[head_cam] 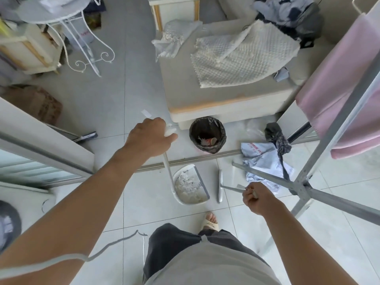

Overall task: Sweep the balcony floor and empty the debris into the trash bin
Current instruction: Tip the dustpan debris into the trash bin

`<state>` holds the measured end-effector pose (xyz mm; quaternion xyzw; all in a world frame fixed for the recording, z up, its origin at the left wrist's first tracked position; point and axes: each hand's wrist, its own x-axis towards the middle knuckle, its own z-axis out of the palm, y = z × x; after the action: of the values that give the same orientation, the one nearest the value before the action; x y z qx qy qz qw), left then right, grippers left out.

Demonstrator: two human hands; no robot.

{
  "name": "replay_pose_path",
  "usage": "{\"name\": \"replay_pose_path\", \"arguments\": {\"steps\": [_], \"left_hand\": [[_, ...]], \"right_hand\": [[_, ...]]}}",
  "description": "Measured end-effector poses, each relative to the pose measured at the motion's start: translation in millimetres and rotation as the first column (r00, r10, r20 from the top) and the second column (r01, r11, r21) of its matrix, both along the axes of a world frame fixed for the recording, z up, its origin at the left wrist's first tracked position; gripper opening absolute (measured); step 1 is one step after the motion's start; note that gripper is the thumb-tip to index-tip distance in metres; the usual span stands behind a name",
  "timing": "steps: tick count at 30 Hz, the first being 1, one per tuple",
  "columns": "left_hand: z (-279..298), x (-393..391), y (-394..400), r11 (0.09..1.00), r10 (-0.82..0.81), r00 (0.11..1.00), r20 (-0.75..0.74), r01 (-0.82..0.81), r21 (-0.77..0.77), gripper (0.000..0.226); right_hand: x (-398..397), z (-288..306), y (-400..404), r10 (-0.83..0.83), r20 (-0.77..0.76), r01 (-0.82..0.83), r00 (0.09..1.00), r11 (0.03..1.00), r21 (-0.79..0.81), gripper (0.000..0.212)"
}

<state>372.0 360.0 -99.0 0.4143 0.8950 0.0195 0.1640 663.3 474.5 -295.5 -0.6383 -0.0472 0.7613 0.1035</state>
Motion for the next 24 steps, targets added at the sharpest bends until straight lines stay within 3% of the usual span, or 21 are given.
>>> {"name": "replay_pose_path", "arguments": {"steps": [5,10,18,24], "left_hand": [[34.1,-6.8,17.6,0.999,-0.011,1.000,0.015,0.010,0.045,0.031],[65.5,-34.4,31.2,0.983,0.009,0.979,0.204,-0.046,0.180,0.024],[99.4,-81.6,53.6,0.957,-0.111,0.965,0.238,0.039,0.286,0.019],[114.0,-120.5,55.2,0.922,-0.133,0.932,0.337,-0.009,0.388,0.019]], "right_hand": [[-3.6,1.2,7.9,-0.035,0.009,0.035,0.999,0.999,-0.001,0.021],[-12.3,2.6,6.7,-0.077,0.005,0.077,0.997,0.997,-0.009,0.018],[-37.3,11.2,-8.2,-0.211,0.056,0.211,0.976,0.977,0.002,0.017],[-56.2,10.2,-13.5,-0.234,0.106,0.235,0.966,0.972,0.006,0.018]]}}
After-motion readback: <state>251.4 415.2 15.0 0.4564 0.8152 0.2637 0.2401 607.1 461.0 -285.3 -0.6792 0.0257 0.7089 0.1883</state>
